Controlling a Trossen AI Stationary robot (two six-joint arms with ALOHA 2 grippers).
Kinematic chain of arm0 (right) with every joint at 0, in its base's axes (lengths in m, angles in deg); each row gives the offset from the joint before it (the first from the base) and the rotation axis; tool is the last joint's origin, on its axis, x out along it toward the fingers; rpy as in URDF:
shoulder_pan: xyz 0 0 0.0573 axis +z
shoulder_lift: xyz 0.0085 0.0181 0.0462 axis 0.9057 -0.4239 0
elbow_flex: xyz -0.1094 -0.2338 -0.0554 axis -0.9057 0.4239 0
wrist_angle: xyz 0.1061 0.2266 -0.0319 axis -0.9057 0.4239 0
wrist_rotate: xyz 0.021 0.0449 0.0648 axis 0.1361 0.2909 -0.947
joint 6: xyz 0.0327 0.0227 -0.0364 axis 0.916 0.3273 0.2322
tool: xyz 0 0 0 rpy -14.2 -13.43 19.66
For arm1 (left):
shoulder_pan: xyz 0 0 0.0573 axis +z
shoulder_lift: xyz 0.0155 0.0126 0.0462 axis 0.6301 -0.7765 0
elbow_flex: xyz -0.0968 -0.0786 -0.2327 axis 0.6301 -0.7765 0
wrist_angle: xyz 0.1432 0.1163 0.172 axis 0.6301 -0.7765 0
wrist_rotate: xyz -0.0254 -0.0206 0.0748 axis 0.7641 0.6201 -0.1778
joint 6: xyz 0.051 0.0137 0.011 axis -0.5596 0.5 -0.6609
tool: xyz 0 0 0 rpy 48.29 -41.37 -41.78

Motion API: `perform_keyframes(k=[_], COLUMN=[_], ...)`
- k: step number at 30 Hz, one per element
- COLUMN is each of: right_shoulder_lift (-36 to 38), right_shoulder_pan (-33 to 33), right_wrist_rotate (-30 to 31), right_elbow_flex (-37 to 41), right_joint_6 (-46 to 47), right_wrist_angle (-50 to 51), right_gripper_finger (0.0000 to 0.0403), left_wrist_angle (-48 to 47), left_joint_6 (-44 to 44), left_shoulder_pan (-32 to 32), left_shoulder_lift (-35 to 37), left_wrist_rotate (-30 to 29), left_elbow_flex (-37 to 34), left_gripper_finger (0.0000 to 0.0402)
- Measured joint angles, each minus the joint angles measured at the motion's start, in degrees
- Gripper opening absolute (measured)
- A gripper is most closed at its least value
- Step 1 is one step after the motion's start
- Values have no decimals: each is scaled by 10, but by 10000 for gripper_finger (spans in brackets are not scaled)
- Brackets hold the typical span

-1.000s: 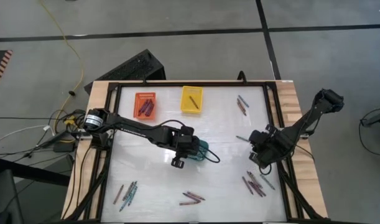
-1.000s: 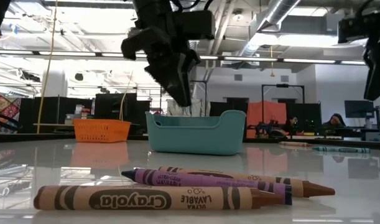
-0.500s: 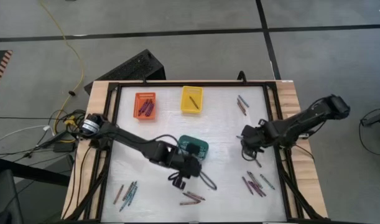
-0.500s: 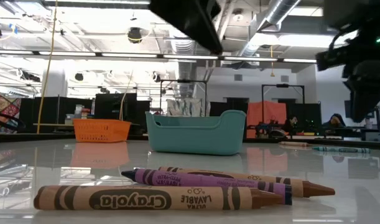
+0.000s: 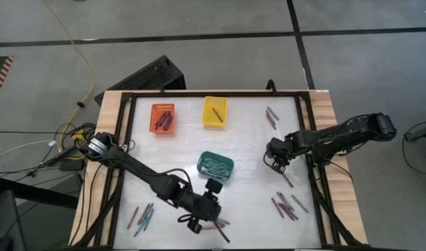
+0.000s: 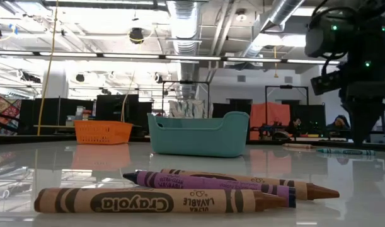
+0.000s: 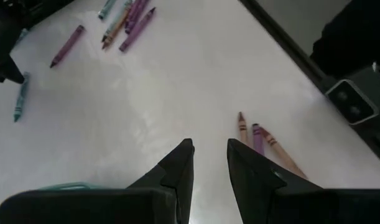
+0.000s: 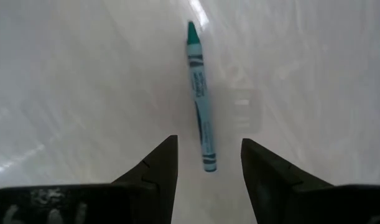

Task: Sort crayons
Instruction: Put the blue crayon into the blue bin

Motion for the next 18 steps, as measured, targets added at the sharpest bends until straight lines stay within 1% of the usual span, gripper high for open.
perform_keyframes(k=[4,9,11,14,18], right_shoulder_lift=[-22,-80,-100,-124,-138], right_shoulder_pan=[-6,-8,-8,-8,-7], right_wrist_rotate=[-9,-5,-5,-15,-23], right_elbow_flex=[9,6,5,7,7], right_joint_6=[-2,-12,-21,-31,-35], right_wrist_angle=[-13,-32,-44,-72,-92], right_gripper_finger=[168,167,160,126,50], left_wrist_angle=[0,0,0,-7,-24], left_joint_6=[10,12,18,26,41], left_shoulder_pan=[-10,-21,-25,-33,-44], left_shoulder_lift=[0,0,0,0,0], left_wrist_rotate=[0,-1,-1,-1,-1], left_elbow_flex=[0,0,0,0,0], left_gripper_finger=[87,87,87,87,87])
